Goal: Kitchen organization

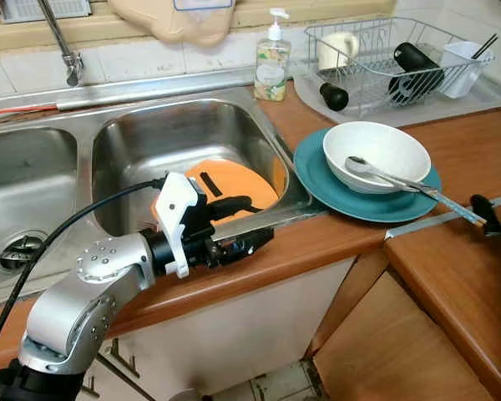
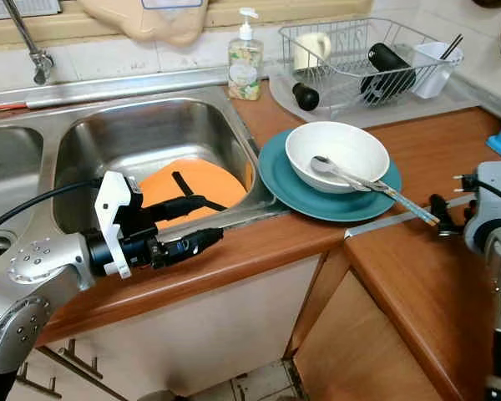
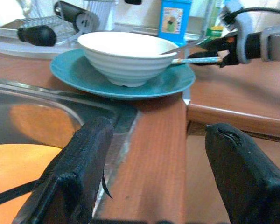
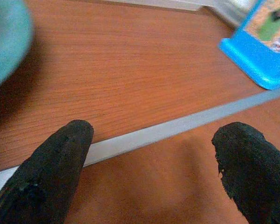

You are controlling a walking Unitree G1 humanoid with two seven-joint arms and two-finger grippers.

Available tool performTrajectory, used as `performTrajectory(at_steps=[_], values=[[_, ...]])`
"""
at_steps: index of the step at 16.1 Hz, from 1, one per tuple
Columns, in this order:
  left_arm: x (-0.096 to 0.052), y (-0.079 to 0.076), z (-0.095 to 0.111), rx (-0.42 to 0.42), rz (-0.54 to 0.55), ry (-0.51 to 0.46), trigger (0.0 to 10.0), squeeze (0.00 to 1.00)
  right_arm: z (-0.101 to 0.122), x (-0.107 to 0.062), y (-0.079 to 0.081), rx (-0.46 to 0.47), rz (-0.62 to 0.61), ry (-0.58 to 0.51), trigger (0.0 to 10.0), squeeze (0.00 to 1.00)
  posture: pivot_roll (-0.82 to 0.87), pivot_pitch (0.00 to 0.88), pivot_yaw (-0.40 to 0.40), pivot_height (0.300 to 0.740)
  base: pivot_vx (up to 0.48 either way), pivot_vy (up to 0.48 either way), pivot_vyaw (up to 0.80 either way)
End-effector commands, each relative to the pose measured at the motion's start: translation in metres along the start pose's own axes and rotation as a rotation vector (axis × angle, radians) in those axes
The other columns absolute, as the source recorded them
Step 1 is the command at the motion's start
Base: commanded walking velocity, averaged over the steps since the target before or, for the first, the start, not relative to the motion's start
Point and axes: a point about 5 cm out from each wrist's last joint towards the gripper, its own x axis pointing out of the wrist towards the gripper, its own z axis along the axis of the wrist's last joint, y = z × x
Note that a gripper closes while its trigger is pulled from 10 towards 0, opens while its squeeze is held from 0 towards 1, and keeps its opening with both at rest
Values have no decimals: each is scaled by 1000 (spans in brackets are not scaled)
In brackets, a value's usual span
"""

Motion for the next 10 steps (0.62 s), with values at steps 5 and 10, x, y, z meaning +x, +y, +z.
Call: performTrajectory(at_steps=[5, 10], values=[[1, -5, 2, 9, -30, 9, 10000, 0, 11, 0, 30, 47, 148, -46, 10000, 0, -115, 0, 9, 740, 0, 0, 0], [1, -5, 2, 12, -31, 12, 10000, 0, 13, -3, 49, 89, 211, -51, 10000, 0, -116, 0, 11, 740, 0, 0, 0]])
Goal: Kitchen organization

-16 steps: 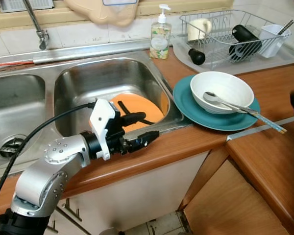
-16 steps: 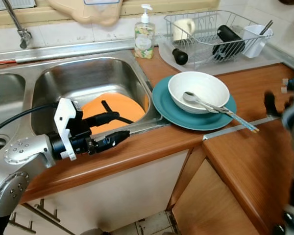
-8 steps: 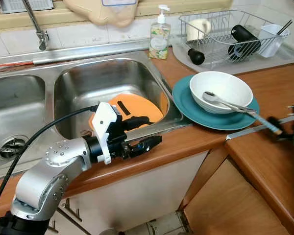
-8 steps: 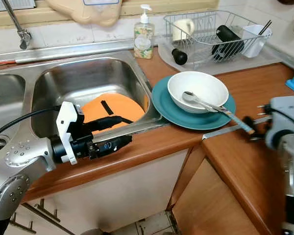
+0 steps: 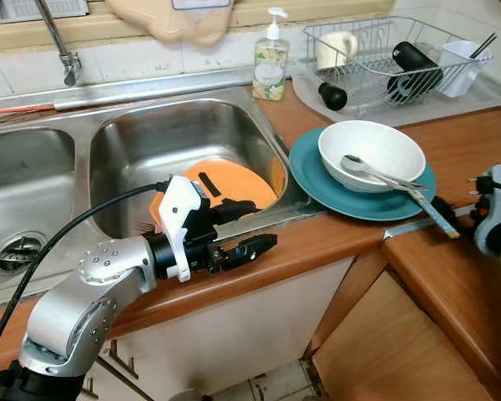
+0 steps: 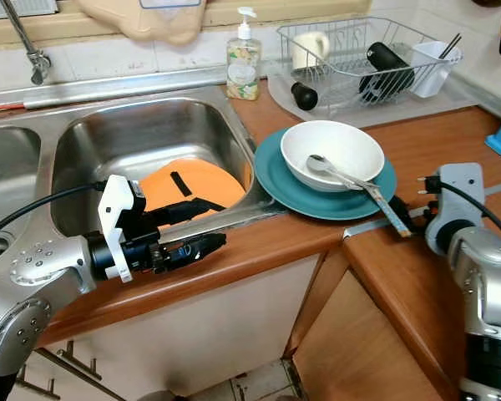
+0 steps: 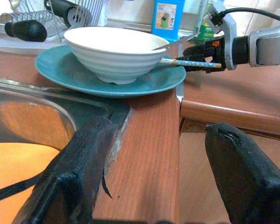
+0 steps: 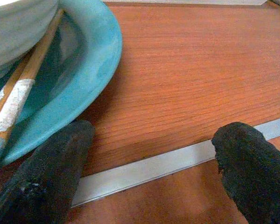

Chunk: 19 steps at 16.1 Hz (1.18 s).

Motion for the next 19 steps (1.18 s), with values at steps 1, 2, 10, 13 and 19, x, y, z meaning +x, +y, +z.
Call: performTrajectory(at_steps=[1, 2, 10, 13, 19], values=[[0, -2, 4, 19, -15, 1, 10000, 0, 9, 0, 15, 3, 60, -31, 10000, 0, -116, 0, 11, 740, 0, 0, 0], [1, -2, 4, 19, -15, 2, 10000, 0, 9, 0, 19, 9, 65, -31, 10000, 0, -116, 0, 11, 740, 0, 0, 0], [1, -1, 4, 26, -10, 5, 10000, 0, 7, 8, 43, 54, 101, -7, 10000, 0, -107, 0, 12, 740, 0, 0, 0], [1, 1, 5, 28, -4, 5, 10000, 0, 9, 10, 50, 56, 119, -6, 10000, 0, -105, 0, 12, 740, 0, 0, 0], [2, 1, 5, 29, -2, 6, 10000, 0, 10, 11, 36, 2, 62, -17, 10000, 0, -107, 0, 17, 740, 0, 0, 0]])
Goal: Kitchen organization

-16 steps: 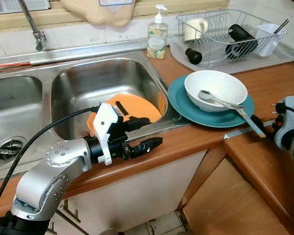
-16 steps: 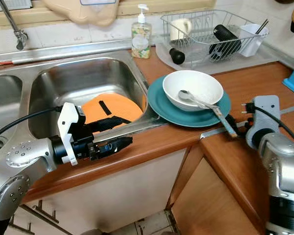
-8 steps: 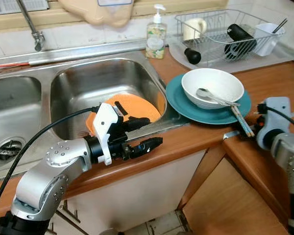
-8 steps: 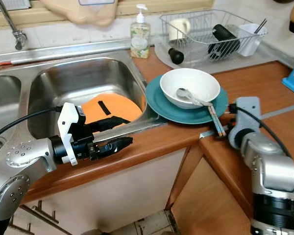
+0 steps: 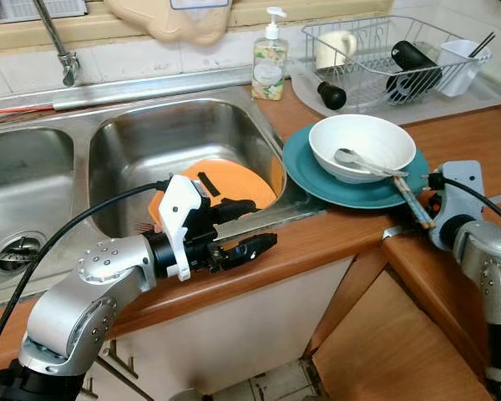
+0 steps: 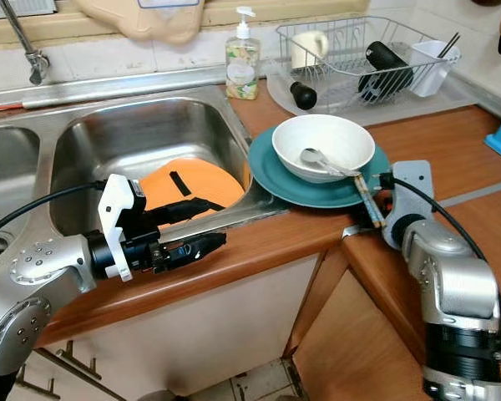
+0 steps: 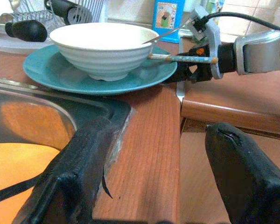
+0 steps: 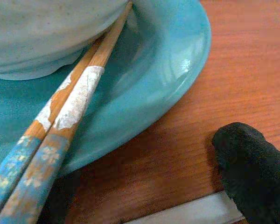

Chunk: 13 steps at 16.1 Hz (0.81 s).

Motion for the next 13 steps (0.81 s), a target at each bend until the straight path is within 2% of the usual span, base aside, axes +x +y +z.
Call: performTrajectory(at_steps=[1, 5, 10, 11, 12, 13], values=[[2, 0, 4, 20, -7, 5, 10000, 0, 4, -7, -12, -30, -26, -30, 10000, 0, -113, 0, 21, 740, 0, 0, 0], [4, -1, 3, 18, -16, 7, 10000, 0, 2, -23, -31, -77, -41, -25, 10000, 0, -125, 0, 30, 740, 0, 0, 0], [6, -3, 3, 12, -31, 4, 10000, 0, 5, -42, -46, -80, -73, -66, 10000, 0, -131, 0, 32, 740, 0, 0, 0], [7, -3, 3, 11, -33, 4, 10000, 0, 5, -45, -47, -83, -65, -73, 10000, 388, -132, 0, 33, 740, 0, 0, 0], [7, -4, 2, 8, -36, 3, 10000, 0, 5, -50, -47, -105, -26, -76, 10000, 929, -136, 0, 34, 740, 0, 0, 0], [8, -5, 2, 6, -38, 3, 10000, 0, 5, -51, -46, -116, -9, -74, 10000, 929, -136, 0, 34, 740, 0, 0, 0]])
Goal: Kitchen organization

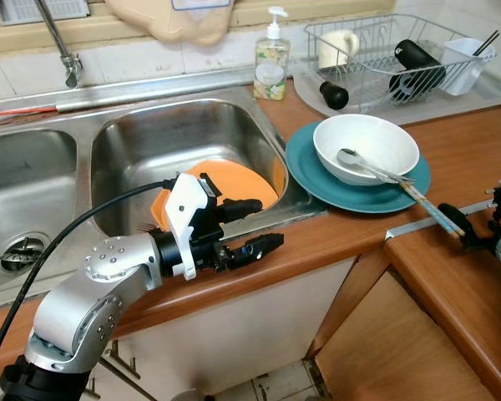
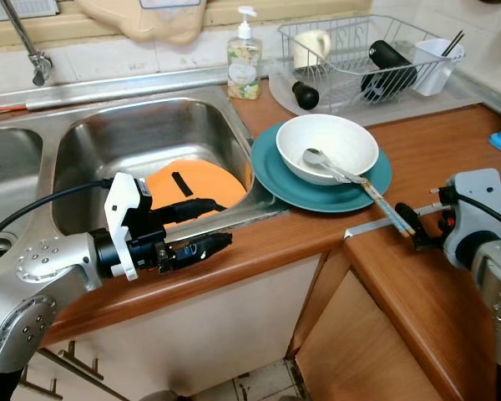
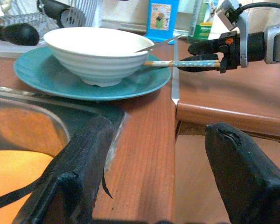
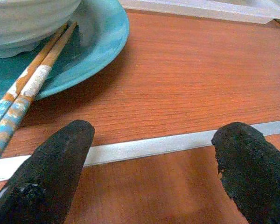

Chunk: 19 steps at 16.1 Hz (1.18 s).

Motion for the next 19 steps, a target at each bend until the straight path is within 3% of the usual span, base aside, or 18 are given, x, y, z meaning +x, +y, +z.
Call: performTrajectory(at_steps=[1, 2, 7, 9, 10, 11, 12, 15, 16, 18, 19], values=[[3, -2, -1, 3, -13, 12, 10000, 0, 7, -8, 11, -75, 110, -30, 10000, 969, -136, 0, 33, 740, 0, 0, 0], [3, -2, -1, 3, -13, 11, 10000, 0, 7, -9, 12, -89, 128, -24, 10000, 969, -136, 0, 33, 740, 0, 0, 0], [2, -3, -1, 0, -13, 11, 10000, 0, 19, -25, -22, -83, 57, -41, 10000, 1000, -138, 0, 28, 740, 0, 0, 0], [3, -3, -1, -3, -17, 8, 10000, 0, 32, -32, -21, 19, 114, -118, 10000, 1000, -142, 0, 30, 740, 0, 0, 0], [3, -3, -1, -4, -19, 8, 10000, 0, 36, -34, -13, 49, 174, -137, 10000, 1000, -142, 0, 30, 740, 0, 0, 0], [4, -4, -1, -3, -24, 7, 10000, 0, 37, -36, 0, 74, 254, -134, 10000, 557, -142, 0, 30, 740, 0, 0, 0], [4, -4, 0, -3, -27, 7, 10000, 0, 35, -38, 8, 83, 311, -105, 10000, 0, -142, 0, 30, 740, 0, 0, 0], [4, -5, 1, -3, -31, 6, 10000, 0, 31, -43, 19, 86, 387, -29, 10000, 0, -142, 0, 30, 740, 0, 0, 0], [4, -5, 0, -3, -32, 8, 10000, 0, 30, -42, 20, 87, 388, -5, 6275, 0, -138, 0, 30, 740, 0, 0, 0], [4, -5, -1, -2, -33, 10, 10000, 0, 27, -38, 23, 104, 373, 47, 510, 0, -135, 0, 23, 740, 0, 0, 0], [4, -5, -1, -1, -31, 9, 10000, 0, 27, -36, 25, 121, 374, 60, 0, 0, -132, 0, 20, 740, 0, 0, 0]])
